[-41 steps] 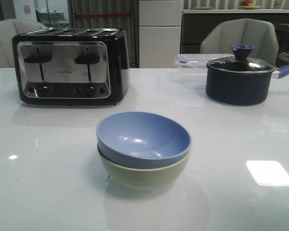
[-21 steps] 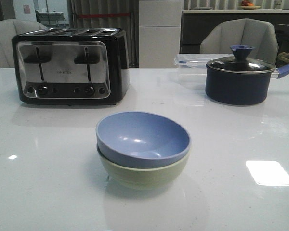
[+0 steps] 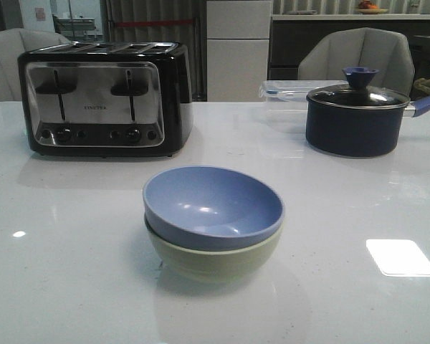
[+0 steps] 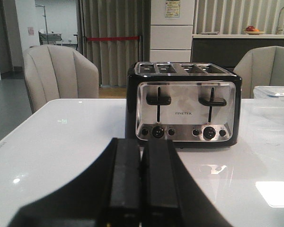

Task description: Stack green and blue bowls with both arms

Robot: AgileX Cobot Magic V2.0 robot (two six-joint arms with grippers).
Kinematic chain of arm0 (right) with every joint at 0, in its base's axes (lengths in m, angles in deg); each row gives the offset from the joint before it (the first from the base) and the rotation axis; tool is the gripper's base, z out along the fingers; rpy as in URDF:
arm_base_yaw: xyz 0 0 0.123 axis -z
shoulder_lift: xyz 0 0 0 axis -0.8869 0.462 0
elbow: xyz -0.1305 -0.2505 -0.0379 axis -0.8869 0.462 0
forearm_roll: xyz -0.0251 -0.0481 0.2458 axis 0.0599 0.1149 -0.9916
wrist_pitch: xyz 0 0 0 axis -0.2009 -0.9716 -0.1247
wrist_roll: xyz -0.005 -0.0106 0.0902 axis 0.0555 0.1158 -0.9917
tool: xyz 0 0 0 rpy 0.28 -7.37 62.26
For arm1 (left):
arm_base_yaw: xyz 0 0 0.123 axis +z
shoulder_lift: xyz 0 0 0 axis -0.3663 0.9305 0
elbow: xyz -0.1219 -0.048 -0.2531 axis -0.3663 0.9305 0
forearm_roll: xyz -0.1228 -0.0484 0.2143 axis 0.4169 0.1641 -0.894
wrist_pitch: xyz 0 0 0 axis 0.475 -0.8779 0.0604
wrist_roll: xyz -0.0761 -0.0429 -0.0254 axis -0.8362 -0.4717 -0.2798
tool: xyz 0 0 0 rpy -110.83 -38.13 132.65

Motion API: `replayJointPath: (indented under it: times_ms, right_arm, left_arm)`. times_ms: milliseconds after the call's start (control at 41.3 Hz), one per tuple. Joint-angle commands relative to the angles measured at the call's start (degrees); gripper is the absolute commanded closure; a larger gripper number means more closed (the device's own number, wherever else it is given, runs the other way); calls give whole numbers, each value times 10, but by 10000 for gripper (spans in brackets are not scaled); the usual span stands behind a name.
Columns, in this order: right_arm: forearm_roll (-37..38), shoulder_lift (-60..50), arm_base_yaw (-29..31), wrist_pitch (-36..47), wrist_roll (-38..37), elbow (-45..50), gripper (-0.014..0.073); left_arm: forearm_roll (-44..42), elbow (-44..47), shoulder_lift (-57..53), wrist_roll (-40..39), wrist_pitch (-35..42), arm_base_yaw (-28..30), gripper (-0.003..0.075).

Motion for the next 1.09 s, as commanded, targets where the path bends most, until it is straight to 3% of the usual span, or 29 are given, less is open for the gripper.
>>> replayJointPath:
  times_ms: [0, 1065]
  right_arm:
    - [3, -11, 3, 54, 1, -2, 538]
    - [7, -11, 3, 73, -30, -2, 538]
  left_arm:
    - [0, 3, -11, -7, 49, 0, 627]
    - [0, 3, -11, -7, 49, 0, 627]
